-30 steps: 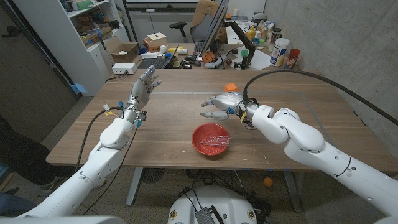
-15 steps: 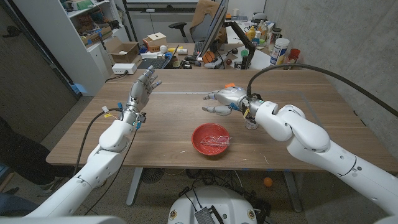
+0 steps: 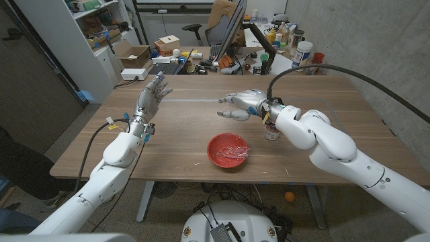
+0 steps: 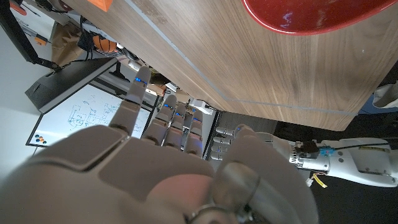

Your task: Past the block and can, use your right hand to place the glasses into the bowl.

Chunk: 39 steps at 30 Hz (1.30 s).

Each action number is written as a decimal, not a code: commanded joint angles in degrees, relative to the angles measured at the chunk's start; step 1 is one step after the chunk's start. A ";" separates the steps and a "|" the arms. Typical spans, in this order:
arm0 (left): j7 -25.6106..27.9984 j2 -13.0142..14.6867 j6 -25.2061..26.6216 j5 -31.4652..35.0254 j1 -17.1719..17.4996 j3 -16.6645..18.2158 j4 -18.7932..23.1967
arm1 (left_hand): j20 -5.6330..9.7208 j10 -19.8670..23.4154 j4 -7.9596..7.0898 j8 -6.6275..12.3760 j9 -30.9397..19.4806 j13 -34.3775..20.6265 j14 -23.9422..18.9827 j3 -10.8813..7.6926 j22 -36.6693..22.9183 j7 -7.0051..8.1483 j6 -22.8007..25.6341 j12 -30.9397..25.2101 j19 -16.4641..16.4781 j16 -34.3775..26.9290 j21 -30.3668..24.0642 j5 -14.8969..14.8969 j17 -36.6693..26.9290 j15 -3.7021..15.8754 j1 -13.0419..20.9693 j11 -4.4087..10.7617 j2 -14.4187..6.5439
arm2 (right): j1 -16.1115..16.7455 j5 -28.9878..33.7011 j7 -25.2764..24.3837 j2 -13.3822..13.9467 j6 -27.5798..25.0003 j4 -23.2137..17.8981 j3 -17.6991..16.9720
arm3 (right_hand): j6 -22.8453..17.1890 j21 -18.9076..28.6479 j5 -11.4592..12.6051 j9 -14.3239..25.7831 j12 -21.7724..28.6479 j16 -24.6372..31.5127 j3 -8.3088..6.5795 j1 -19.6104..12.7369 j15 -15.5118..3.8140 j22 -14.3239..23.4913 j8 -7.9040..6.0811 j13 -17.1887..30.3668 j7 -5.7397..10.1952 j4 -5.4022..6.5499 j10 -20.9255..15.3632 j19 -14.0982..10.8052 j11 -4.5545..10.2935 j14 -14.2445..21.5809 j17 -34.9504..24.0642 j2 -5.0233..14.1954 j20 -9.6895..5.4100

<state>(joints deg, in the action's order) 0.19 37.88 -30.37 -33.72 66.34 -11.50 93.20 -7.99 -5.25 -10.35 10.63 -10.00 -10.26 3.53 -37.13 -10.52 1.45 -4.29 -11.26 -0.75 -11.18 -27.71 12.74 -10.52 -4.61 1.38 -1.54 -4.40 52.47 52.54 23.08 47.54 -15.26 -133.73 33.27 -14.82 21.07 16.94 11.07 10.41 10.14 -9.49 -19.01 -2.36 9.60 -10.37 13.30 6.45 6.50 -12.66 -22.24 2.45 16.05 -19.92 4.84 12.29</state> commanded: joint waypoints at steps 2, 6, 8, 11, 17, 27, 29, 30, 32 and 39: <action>-0.17 0.08 -1.57 -0.22 1.31 1.46 -0.22 | -0.24 0.03 0.05 -0.07 -0.10 -0.21 -0.16 0.16 -0.20 0.29 -0.05 -0.22 0.14 0.08 0.43 0.20 -0.27 -0.25 -0.30 -0.34 -5.18 | -2.79 -0.31 1.10 -1.73 -1.20 0.59 -0.01 | 0.36 -0.95 -0.20 0.10 0.22 0.12 0.16 0.80 -0.04 0.21 -0.29 -0.03 0.11 0.09 0.43 1.10 -0.22 -1.18 0.22 -0.33 0.04; -0.21 0.09 -1.97 -0.29 1.57 1.88 -0.33 | -0.33 0.03 0.05 -0.06 -0.10 -0.21 -0.16 0.17 -0.20 0.35 0.01 -0.22 0.12 0.09 0.47 0.20 -0.27 -0.26 -0.30 -0.32 -5.18 | -3.79 -0.39 0.94 -2.18 -1.70 1.10 -0.13 | 0.04 -1.41 -0.30 0.09 0.32 0.21 0.32 1.09 0.19 0.21 -0.50 -0.08 0.12 0.14 0.48 1.65 -0.32 -1.52 0.39 -0.49 0.05; -0.19 0.06 -2.16 -0.46 1.84 2.15 -0.40 | -0.32 0.04 0.05 -0.06 -0.10 -0.21 -0.12 0.17 -0.20 0.36 0.00 -0.22 0.11 0.10 0.49 0.20 -0.27 -0.24 -0.30 -0.34 -5.18 | -4.54 -0.39 0.92 -2.55 -2.01 1.62 -0.11 | -0.09 -1.58 -0.33 0.09 0.39 0.27 0.38 1.20 0.23 0.21 -0.58 -0.10 0.18 0.16 0.44 1.83 -0.30 -1.57 0.47 -0.53 0.05; -0.41 0.08 -2.32 -0.68 2.04 2.35 -0.52 | -0.39 0.03 0.05 -0.04 -0.10 -0.21 -0.10 0.17 -0.20 0.41 0.08 -0.21 0.10 0.11 0.51 0.20 -0.27 -0.19 -0.31 -0.42 -5.18 | -5.30 -0.61 0.90 -2.88 -2.26 2.18 0.06 | -0.27 -1.84 -0.37 0.09 0.55 0.31 0.44 1.34 0.23 0.22 -0.68 -0.13 0.10 0.18 0.17 2.07 -0.38 -1.81 0.59 -0.57 0.04; -0.74 0.03 -3.07 -0.83 2.49 2.80 -0.77 | -0.58 0.03 0.05 -0.03 -0.10 -0.21 0.22 0.19 -0.21 0.59 0.15 -0.21 -0.05 0.23 0.63 0.20 -0.27 -0.45 -0.31 -0.35 -5.17 | -6.55 -0.31 1.14 -3.31 -3.08 2.91 0.66 | -0.38 -2.41 -0.44 0.08 0.63 0.34 0.54 1.54 0.20 0.23 -0.76 -0.20 0.02 0.18 0.22 2.74 -0.27 -2.30 0.83 -0.64 0.04; -2.02 0.58 -3.52 -1.58 2.79 3.48 -1.00 | -0.80 0.06 0.04 -0.03 -0.10 -0.21 0.33 0.21 -0.21 0.65 0.23 -0.21 -0.08 0.24 0.73 0.19 -0.28 -0.49 -0.33 -0.32 -5.16 | -7.43 -1.20 0.30 -4.20 -4.61 3.81 1.01 | -0.58 -3.05 -0.50 0.07 0.68 0.46 0.64 1.77 0.28 0.24 -0.87 -0.28 0.02 0.15 0.37 3.32 -0.37 -2.73 1.16 -0.71 0.01; -2.29 0.73 -3.64 -1.75 2.95 3.68 -1.03 | -0.86 0.07 0.04 -0.04 -0.10 -0.21 0.35 0.22 -0.21 0.62 0.22 -0.21 -0.08 0.24 0.75 0.19 -0.28 -0.41 -0.33 -0.23 -5.16 | -7.60 -1.24 0.22 -4.41 -5.16 3.93 1.14 | -0.51 -3.23 -0.52 0.06 0.63 0.44 0.66 1.84 0.27 0.25 -0.85 -0.30 0.02 0.15 0.56 3.52 -0.38 -2.95 1.25 -0.72 0.01; -2.46 0.82 -3.73 -1.90 3.08 3.80 -1.02 | -0.83 0.07 0.03 -0.04 -0.10 -0.21 0.34 0.22 -0.21 0.61 0.23 -0.21 -0.09 0.24 0.76 0.20 -0.28 -0.44 -0.33 -0.25 -5.16 | -7.67 -1.24 0.09 -4.48 -5.38 3.97 1.18 | -0.41 -3.34 -0.53 0.06 0.61 0.46 0.68 1.89 0.30 0.25 -0.81 -0.31 0.04 0.15 0.67 3.63 -0.30 -3.02 1.30 -0.72 0.00; -2.68 0.99 -3.93 -2.10 3.42 4.09 -0.95 | -0.84 0.07 0.03 -0.05 -0.10 -0.21 0.31 0.22 -0.21 0.66 0.23 -0.20 -0.08 0.22 0.78 0.20 -0.28 -0.45 -0.33 -0.30 -5.16 | -7.76 -0.97 -0.12 -4.66 -6.07 3.94 1.31 | -0.29 -3.50 -0.55 0.06 0.58 0.42 0.71 1.99 0.31 0.25 -0.77 -0.33 0.14 0.18 0.84 3.77 -0.34 -3.33 1.37 -0.71 -0.01; -3.10 1.50 -4.56 -2.54 4.91 5.15 0.12 | -0.81 0.12 0.03 -0.06 -0.10 -0.21 0.26 0.23 -0.22 0.61 0.24 -0.22 -0.07 0.19 0.83 0.20 -0.28 -0.42 -0.34 -0.38 -5.17 | -7.91 -0.59 -0.74 -4.75 -7.67 3.49 1.41 | -0.03 -3.86 -0.59 0.05 0.53 0.54 0.79 2.21 0.38 0.26 -0.70 -0.37 0.12 0.23 1.18 4.08 -0.14 -3.47 1.53 -0.72 -0.02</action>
<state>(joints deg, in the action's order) -2.06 38.63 -34.11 -35.55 69.64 -7.68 92.36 -8.43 -5.25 -10.35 10.63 -10.00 -10.26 3.75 -37.13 -10.52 1.75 -3.98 -11.25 -0.75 -11.18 -26.89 12.74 -10.51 -4.82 1.38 -1.54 -4.40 45.16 51.69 23.28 43.27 -20.66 -130.20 34.38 -14.74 17.35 16.53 10.92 10.86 10.41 -8.86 -16.98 -1.96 9.74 -11.09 12.77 6.54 6.81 -11.63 -18.30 2.04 12.97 -18.33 4.31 12.44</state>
